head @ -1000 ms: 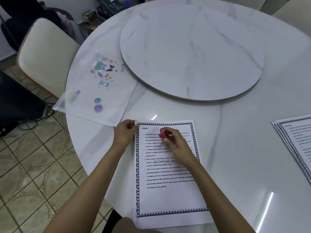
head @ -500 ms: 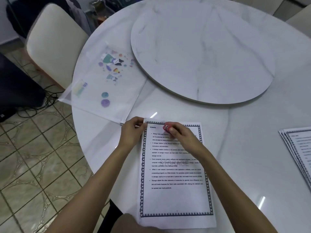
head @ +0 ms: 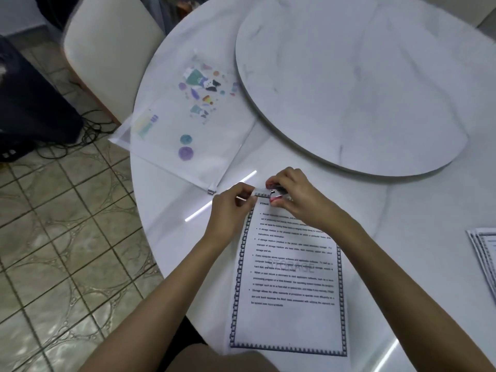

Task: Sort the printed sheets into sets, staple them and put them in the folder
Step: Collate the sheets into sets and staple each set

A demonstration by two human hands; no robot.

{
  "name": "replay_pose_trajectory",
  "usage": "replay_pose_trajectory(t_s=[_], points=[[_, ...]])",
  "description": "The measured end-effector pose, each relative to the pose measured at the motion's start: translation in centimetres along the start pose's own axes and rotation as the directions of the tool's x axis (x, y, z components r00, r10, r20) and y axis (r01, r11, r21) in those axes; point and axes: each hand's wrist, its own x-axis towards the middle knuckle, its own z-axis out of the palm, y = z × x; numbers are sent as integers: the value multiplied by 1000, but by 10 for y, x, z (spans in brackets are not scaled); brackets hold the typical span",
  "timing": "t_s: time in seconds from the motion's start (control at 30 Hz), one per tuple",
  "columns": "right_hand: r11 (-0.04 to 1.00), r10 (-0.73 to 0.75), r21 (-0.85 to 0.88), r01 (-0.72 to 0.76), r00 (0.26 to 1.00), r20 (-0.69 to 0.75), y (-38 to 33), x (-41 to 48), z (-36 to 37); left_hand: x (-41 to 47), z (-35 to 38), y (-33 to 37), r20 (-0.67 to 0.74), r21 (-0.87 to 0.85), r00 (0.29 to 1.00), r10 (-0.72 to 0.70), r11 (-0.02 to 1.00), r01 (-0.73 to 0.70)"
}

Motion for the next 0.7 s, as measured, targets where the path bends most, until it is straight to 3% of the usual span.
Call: replay_pose_trajectory(t_s=[0.27,0.7], points=[[973,-77,-214,83,996,37,-12,8,-7,-1,-1,1,22,-13,998,51,999,-50],[947,-20,-309,93,973,231,-15,10,-19,-8,-2,7,28,-21,997,78,997,-78]])
